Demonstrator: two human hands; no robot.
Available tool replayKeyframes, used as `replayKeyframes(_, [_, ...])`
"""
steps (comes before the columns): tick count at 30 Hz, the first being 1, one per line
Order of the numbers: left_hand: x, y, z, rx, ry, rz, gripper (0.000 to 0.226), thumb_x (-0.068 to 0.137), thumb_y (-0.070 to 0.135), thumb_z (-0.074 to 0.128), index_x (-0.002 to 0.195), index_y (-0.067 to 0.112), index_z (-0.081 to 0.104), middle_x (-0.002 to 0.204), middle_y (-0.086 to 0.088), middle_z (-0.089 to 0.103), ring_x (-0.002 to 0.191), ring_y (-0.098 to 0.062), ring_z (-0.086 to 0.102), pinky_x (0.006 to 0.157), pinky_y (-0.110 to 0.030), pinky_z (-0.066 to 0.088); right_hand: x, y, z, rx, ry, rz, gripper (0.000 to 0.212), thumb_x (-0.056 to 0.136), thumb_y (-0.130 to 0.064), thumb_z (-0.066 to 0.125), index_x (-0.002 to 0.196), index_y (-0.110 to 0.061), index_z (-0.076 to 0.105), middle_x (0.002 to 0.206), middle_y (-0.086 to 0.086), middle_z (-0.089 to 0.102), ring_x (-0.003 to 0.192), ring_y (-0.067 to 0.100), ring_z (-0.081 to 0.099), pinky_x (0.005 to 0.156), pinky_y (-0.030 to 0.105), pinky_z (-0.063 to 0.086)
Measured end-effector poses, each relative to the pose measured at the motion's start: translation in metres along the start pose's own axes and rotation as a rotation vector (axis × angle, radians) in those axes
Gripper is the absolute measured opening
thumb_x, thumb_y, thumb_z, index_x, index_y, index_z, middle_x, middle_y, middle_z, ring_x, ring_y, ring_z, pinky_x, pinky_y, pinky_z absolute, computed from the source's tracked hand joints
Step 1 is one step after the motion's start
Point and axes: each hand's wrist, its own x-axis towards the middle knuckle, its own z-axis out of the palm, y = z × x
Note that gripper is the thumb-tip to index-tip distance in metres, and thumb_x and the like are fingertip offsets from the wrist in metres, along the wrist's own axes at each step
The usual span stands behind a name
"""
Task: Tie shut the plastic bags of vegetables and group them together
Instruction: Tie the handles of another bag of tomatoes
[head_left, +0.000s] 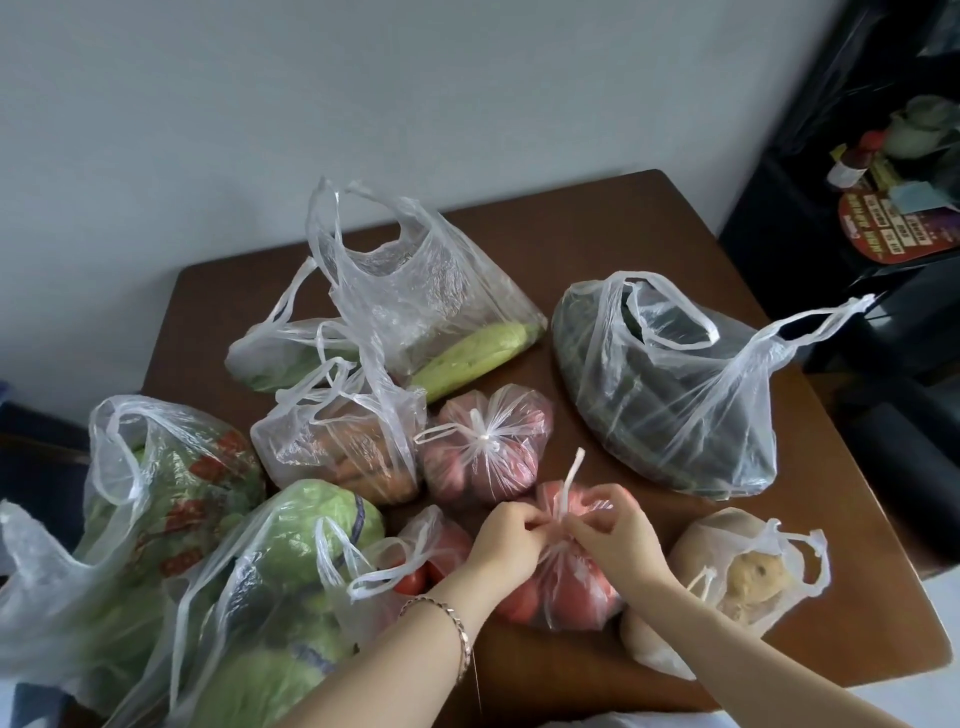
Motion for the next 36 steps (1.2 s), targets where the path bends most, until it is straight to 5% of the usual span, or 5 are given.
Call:
replayKeyframes(4, [0.004, 0.004, -0.004, -0.143, -0.052, -0.142, 0.020, 0.086, 0.021, 0.065, 0.093, 0.003, 0.072, 0.053, 0.009, 0.054, 0.051, 0.001, 0.047, 0.045, -0.006, 0.034, -0.005, 0.005, -0.006, -0.344, -0.132, -0.322, 0.031, 0.079, -0.006, 0.064, 0.107, -0.018, 0.067, 0.075, -0.019, 0.056, 0.065, -0.007, 0.054, 0.068, 0.003, 0.040])
replayKeyframes(13, [-0.003, 0.000, -0.004, -0.096, -0.050, -0.113, 0.024, 0.087, 0.021, 0.063, 0.097, 0.001, 0.071, 0.073, -0.006, 0.062, 0.077, -0.015, 0.056, 0.067, -0.019, 0.041, 0.005, -0.016, -0.002, -0.819, -0.322, -0.367, 0.027, 0.086, -0.012, 0.050, 0.109, -0.007, 0.063, 0.115, 0.012, 0.054, 0.105, 0.026, 0.054, 0.086, 0.033, 0.041])
replayKeyframes(24, [-0.009, -0.003, -0.004, 0.097, 0.053, 0.156, 0.019, 0.089, 0.023, 0.058, 0.096, 0.011, 0.069, 0.094, 0.002, 0.064, 0.091, -0.013, 0.060, 0.082, -0.021, 0.044, -0.007, -0.014, -0.010, -0.310, -0.098, -0.234, 0.016, 0.069, -0.002, 0.067, 0.077, -0.015, 0.072, 0.057, -0.018, 0.054, 0.061, -0.010, 0.052, 0.057, 0.006, 0.039])
replayKeyframes(32, [-0.009, -0.012, 0.002, 0.175, 0.084, 0.318, 0.017, 0.091, 0.020, 0.054, 0.097, 0.012, 0.068, 0.092, 0.014, 0.052, 0.096, -0.008, 0.056, 0.086, -0.025, 0.046, 0.014, -0.017, -0.026, -0.032, -0.468, 0.153, 0.022, 0.076, 0.006, 0.062, 0.071, -0.015, 0.068, 0.045, -0.010, 0.052, 0.035, 0.000, 0.039, 0.041, 0.015, 0.033])
replayKeyframes(36, [-0.004, -0.008, 0.008, -0.040, 0.061, 0.070, 0.021, 0.092, 0.019, 0.055, 0.104, 0.006, 0.065, 0.100, -0.002, 0.061, 0.094, -0.011, 0.055, 0.081, -0.016, 0.040, 0.012, -0.004, -0.018, -0.306, -0.407, -0.185, 0.034, 0.072, 0.010, 0.062, 0.085, -0.018, 0.076, 0.063, -0.010, 0.065, 0.050, 0.000, 0.051, 0.054, 0.013, 0.039])
